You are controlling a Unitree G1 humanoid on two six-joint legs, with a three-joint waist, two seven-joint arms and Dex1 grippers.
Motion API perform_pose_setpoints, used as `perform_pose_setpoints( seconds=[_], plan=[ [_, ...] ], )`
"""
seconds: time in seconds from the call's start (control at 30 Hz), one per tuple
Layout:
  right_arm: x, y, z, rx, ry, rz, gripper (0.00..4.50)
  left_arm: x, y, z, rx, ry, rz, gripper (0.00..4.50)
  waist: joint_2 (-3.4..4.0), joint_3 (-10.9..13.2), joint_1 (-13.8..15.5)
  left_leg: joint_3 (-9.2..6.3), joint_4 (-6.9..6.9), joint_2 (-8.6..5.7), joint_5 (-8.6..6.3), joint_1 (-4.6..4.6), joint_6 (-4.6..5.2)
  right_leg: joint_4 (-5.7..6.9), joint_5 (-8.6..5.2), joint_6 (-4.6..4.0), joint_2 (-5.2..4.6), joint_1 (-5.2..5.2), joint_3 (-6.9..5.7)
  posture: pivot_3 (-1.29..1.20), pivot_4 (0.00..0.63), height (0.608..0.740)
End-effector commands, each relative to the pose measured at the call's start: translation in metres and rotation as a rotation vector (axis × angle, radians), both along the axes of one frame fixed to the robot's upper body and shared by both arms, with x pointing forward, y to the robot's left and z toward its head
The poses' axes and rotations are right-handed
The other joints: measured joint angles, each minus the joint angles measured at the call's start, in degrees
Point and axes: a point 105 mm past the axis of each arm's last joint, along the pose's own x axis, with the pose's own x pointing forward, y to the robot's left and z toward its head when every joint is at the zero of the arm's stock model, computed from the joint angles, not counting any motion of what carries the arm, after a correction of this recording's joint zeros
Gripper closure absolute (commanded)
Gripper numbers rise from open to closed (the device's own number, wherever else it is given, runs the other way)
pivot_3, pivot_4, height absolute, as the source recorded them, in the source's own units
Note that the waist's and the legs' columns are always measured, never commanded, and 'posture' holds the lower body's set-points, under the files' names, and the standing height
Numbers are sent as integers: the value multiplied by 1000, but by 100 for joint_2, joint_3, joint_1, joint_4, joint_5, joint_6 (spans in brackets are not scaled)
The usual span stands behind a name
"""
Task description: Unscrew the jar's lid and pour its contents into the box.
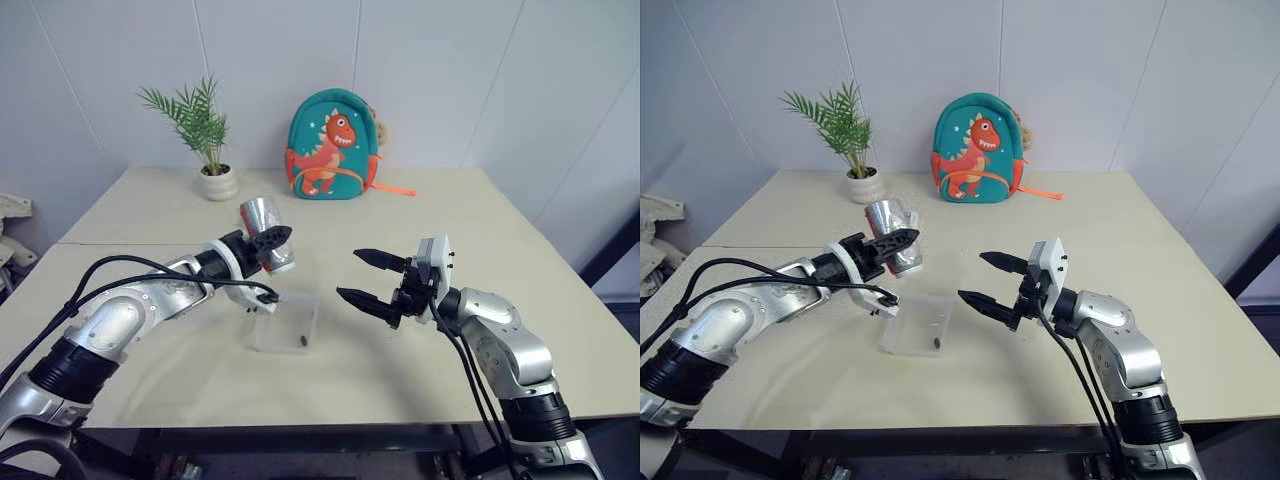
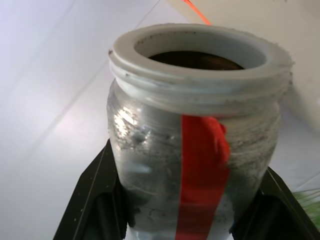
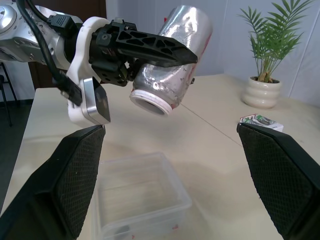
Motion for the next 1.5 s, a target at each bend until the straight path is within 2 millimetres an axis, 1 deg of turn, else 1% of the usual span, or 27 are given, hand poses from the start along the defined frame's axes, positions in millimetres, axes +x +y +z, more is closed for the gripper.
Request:
perform_pose_setpoints(
  seconds=[0.03, 0.1, 0.17, 0.2, 0.27, 0.3, 0.4, 0.5, 0.57, 0.6, 0.63, 0.67, 0.73, 0.87, 1.0, 1.1, 1.17, 1.33, 1.43, 1.5],
  plan=[
    [-5, 1, 14, 4, -57, 24, 41, 1, 15, 6, -351, 202, 57, 2510, 0, 0, 11, 2, 2, 0, 0, 2, 0, 2, 0, -1, 0, 0, 2, 0, 150, 740],
    [-5, 0, 14, 1, -57, 26, 41, 2, 26, 1, -592, 373, 100, 2510, 0, 0, 10, 3, 8, 0, 0, 0, 0, 6, 1, -1, 0, 0, 2, 0, 150, 740],
    [-5, -1, 15, 0, -58, 27, 41, 1, 35, -1, -731, 455, 121, 2510, -1, 0, 6, 4, 12, 1, 0, -1, 0, 7, 3, -2, 1, 0, 3, 0, 150, 740],
    [-6, -1, 16, -2, -57, 31, 41, 1, 42, -1, -850, 510, 128, 2510, 0, 0, 3, 3, 12, 2, 0, 0, 0, 6, 3, -3, 4, 0, 3, 0, 150, 740],
    [-6, -1, 16, -6, -55, 37, 41, 1, 52, -3, -1013, 582, 137, 2510, 0, 0, 2, 3, 12, 3, 0, 2, 0, 9, 4, -3, 6, 0, 3, 0, 150, 740],
    [-7, 0, 17, -10, -53, 41, 41, 3, 59, -3, -1168, 647, 136, 2510, 0, 0, 1, 2, 13, 5, 0, 2, 0, 10, 4, -4, 8, 0, 3, 0, 150, 740],
    [-9, 1, 17, -22, -48, 59, 41, 6, 78, -7, -1550, 789, 115, 2510, -1, -1, 3, 1, 17, 4, 0, 3, 0, 13, 5, -4, 9, 1, 4, 0, 150, 740],
    [-9, 3, 19, -26, -48, 74, 41, 9, 90, -9, -1824, 893, 27, 2510, -3, -2, -1, 0, 21, 5, 0, 3, 0, 13, 7, -1, 11, 1, 4, 0, 150, 740],
    [-10, 6, 21, -28, -52, 90, 41, 12, 108, -11, -1989, 851, 17, 2510, -4, -2, -1, -2, 22, 5, 1, 2, -1, 13, 8, -1, 11, 1, 4, 0, 150, 740],
    [-10, 8, 22, -28, -55, 99, 41, 13, 118, -14, -2058, 817, 28, 2510, -4, -2, -9, -2, 23, 4, 1, 2, -1, 12, 9, 0, 10, 1, 4, 0, 150, 740],
    [-11, 11, 23, -29, -59, 111, 41, 14, 124, -19, -2118, 840, 44, 2510, -5, -2, -10, -2, 23, 4, 1, 2, -1, 10, 10, 0, 10, 1, 4, 0, 150, 740],
    [-11, 13, 24, -29, -63, 122, 41, 16, 127, -27, -2198, 903, 50, 2510, -5, -2, -17, -2, 23, 4, 1, 3, -2, 10, 11, 1, 10, 1, 4, 0, 150, 740],
    [-11, 17, 26, -35, -75, 143, 41, 17, 137, -35, -2224, 901, 104, 2510, -5, -3, -21, -2, 22, 5, 1, 5, -2, 10, 11, 0, 11, 1, 4, 0, 150, 740],
    [-12, 22, 29, -55, -94, 176, 41, 18, 165, -38, -2373, 830, 29, 2510, -8, -4, -1, -1, 22, 4, 2, 6, -3, 4, 14, -1, 11, 2, 4, 0, 150, 740],
    [-9, 23, 32, -71, -112, 180, 41, 19, 191, -44, -2395, 770, -8, 2510, -10, -5, 5, 0, 21, 4, 1, 1, -4, -7, 19, 1, 10, 2, 4, 0, 150, 740],
    [-6, 23, 34, -72, -119, 175, 41, 22, 217, -49, -2426, 686, -24, 2510, -10, -5, 8, 1, 19, 5, 1, 2, -4, -9, 21, -2, 10, 2, 3, 0, 150, 740],
    [-6, 24, 34, -73, -121, 173, 41, 21, 233, -47, -2488, 571, -95, 2510, -11, -5, 12, 1, 18, 4, 1, 2, -4, -12, 22, -2, 10, 2, 2, 0, 150, 740],
    [-5, 22, 33, -79, -120, 161, 41, 31, 241, -58, -2450, 541, -40, 2510, -12, -6, 19, 3, 15, 4, 1, -3, -4, -28, 28, 4, 9, 3, 2, 0, 150, 740],
    [-5, 20, 32, -83, -118, 149, 41, 37, 232, -66, -2415, 579, -37, 2510, -12, -6, 20, 6, 11, 4, 1, -6, -2, -38, 32, 9, 8, 3, 2, 0, 150, 740],
    [-5, 19, 32, -86, -118, 142, 41, 42, 225, -75, -2410, 627, -17, 2510, -12, -6, 19, 8, 9, 4, 0, -8, -2, -45, 35, 10, 8, 3, 2, 0, 150, 740]
  ],
)
